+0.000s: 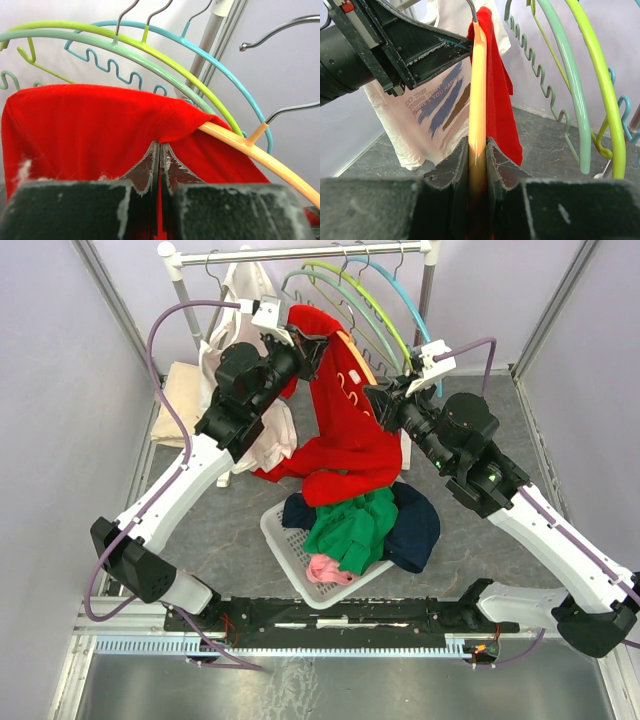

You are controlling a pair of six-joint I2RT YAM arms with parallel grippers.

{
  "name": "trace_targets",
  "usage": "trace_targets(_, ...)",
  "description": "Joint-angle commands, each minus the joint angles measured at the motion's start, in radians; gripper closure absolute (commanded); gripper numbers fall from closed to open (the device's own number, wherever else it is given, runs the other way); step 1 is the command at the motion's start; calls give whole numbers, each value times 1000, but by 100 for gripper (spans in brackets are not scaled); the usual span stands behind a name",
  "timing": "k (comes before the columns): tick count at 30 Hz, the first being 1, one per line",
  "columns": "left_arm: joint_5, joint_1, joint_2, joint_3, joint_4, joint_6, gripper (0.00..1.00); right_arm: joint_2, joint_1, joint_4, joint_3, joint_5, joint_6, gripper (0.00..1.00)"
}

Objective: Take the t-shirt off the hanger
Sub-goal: Pick up the hanger from the clothesline.

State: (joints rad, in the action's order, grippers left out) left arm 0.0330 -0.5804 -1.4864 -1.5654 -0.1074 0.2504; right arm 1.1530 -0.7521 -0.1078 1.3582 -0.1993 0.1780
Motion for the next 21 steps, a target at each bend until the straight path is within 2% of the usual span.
trace_targets(1, 62, -6, -4, -70, -64, 20, 97, -9, -3, 137, 21, 0, 4, 98)
trace_targets(12, 321, -38, 13, -107, -28, 26, 97, 10, -3, 141, 23, -28, -3, 98)
trace_targets(21, 331, -62, 39, -88, 28, 0, 97, 3, -3, 150, 6, -38, -5, 98)
